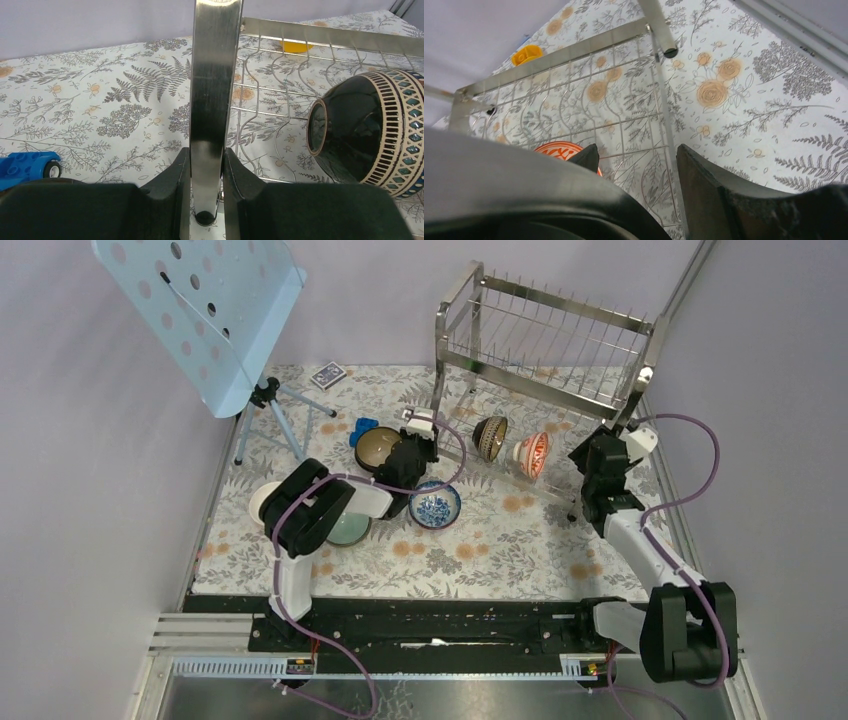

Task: Unload the bowls from the dish rack
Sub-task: Adjust the dish rack at the center of the board.

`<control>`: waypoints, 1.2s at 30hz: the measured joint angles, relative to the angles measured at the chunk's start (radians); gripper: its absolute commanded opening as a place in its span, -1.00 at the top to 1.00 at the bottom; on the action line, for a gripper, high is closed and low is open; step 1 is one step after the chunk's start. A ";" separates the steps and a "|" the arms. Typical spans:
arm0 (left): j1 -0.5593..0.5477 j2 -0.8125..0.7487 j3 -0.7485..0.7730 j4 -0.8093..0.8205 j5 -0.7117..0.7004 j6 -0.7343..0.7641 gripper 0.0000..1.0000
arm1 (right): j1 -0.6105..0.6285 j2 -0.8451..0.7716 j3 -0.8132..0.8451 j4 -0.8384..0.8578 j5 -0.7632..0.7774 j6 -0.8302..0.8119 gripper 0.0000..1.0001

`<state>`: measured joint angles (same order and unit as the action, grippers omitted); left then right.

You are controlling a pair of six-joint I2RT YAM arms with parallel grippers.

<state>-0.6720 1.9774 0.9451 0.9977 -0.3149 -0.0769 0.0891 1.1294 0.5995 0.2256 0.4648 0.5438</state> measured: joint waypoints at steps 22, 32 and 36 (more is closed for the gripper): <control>-0.102 -0.002 -0.005 0.000 -0.199 0.002 0.87 | -0.104 0.294 0.232 0.018 -0.056 -0.050 -0.67; -0.136 -0.020 -0.008 -0.026 -0.221 0.020 -0.16 | -0.094 0.115 0.209 -0.151 -0.126 -0.051 -0.97; -0.164 -0.061 -0.034 -0.035 -0.192 0.023 -0.39 | -0.083 -0.040 0.168 -0.246 -0.138 -0.050 -0.99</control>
<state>-0.8364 1.9160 0.9108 0.9630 -0.5068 -0.0540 0.0059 1.0897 0.7677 -0.0204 0.3271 0.4938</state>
